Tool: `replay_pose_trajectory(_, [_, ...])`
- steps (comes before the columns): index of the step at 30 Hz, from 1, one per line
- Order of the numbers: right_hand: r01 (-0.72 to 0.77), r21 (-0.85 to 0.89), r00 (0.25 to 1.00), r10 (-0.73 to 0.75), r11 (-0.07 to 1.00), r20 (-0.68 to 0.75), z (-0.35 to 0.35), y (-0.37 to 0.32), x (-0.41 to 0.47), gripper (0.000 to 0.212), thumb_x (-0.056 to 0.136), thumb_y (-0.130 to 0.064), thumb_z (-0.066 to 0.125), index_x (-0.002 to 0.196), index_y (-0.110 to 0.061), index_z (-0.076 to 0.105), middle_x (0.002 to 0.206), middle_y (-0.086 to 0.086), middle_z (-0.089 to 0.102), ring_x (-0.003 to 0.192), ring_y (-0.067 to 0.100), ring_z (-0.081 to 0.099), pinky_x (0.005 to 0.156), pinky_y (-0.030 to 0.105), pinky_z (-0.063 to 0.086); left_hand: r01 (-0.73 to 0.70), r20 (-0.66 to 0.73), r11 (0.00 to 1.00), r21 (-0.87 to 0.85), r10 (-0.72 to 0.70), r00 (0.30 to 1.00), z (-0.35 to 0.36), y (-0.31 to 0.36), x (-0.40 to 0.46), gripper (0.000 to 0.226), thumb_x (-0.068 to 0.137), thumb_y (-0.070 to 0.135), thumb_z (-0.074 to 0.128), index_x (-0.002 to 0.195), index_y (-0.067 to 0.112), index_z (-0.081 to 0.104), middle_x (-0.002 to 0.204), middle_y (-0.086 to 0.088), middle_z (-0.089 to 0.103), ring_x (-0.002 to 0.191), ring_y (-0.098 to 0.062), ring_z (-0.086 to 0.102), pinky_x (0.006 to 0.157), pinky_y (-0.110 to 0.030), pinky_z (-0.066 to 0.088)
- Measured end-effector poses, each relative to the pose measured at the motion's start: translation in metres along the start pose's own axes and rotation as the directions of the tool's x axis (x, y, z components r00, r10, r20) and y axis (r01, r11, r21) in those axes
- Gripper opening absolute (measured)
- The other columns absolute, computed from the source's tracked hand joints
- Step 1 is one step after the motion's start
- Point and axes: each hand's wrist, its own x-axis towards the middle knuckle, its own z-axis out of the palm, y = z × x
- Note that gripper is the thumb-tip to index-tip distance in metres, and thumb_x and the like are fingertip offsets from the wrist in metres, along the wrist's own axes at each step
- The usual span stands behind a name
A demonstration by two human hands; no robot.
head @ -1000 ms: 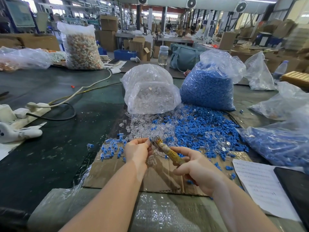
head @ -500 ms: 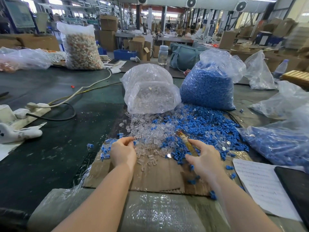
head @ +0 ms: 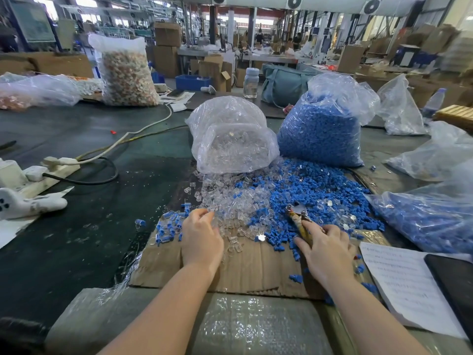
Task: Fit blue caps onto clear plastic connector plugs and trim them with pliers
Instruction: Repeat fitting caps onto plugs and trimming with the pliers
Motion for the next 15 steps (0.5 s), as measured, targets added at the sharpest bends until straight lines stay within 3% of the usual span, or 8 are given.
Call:
replay_pose_trajectory(4, [-0.030,-0.025,0.998,0.032,0.999,0.060,-0.001,0.000,-0.001,0.051,0.093,-0.059,0.030,0.141,-0.041,0.030,0.139,0.008,0.036,0.129,0.028,0.029,0.107,0.048,0.021,-0.101,0.003,0.995,-0.017,0.102,0.995,0.012,0.008,-0.017,0.030,0.090,0.016,0.057,0.119,0.017,0.060,0.118,0.005,0.053,0.110,-0.007,0.036,0.098,-0.020,0.028])
replay_pose_trajectory(7, [0.064,-0.054,0.996,-0.067,0.996,-0.066,-0.003,-0.006,-0.008,0.045,0.094,-0.051,0.039,0.137,-0.037,0.037,0.139,0.004,0.038,0.129,0.025,0.030,0.107,0.047,0.020,-0.167,0.029,0.984,-0.061,0.169,0.985,0.024,0.013,-0.030,0.024,0.090,0.015,0.056,0.113,0.018,0.063,0.105,0.011,0.050,0.100,0.000,0.033,0.090,-0.014,0.027])
replay_pose_trajectory(9, [0.203,-0.019,0.964,-0.203,0.979,-0.172,-0.001,-0.013,-0.015,0.032,0.092,-0.038,0.052,0.123,-0.030,0.055,0.125,-0.001,0.051,0.116,0.021,0.041,0.098,0.039,0.024,-0.203,0.068,0.976,-0.083,0.209,0.976,0.031,0.016,-0.035,0.022,0.091,0.014,0.055,0.112,0.018,0.063,0.100,0.014,0.047,0.098,-0.001,0.037,0.086,-0.012,0.028])
replay_pose_trajectory(12, [0.305,-0.047,0.924,-0.308,0.951,-0.228,0.005,-0.022,-0.024,0.011,0.088,-0.023,0.059,0.090,-0.025,0.070,0.106,-0.002,0.063,0.099,0.021,0.050,0.087,0.037,0.023,-0.252,0.130,0.965,-0.073,0.260,0.957,0.036,0.021,-0.038,0.027,0.093,0.013,0.052,0.118,0.020,0.060,0.105,0.012,0.052,0.100,-0.002,0.038,0.087,-0.012,0.028])
replay_pose_trajectory(15, [0.297,-0.092,0.944,-0.306,0.951,-0.120,0.010,-0.026,-0.026,0.020,0.093,-0.023,0.048,0.097,-0.029,0.067,0.106,-0.009,0.059,0.102,0.018,0.046,0.090,0.038,0.021,-0.308,0.192,0.951,0.018,0.299,0.935,0.041,0.024,-0.036,0.042,0.095,0.007,0.046,0.134,0.021,0.048,0.129,0.005,0.047,0.117,-0.009,0.035,0.101,-0.018,0.027])
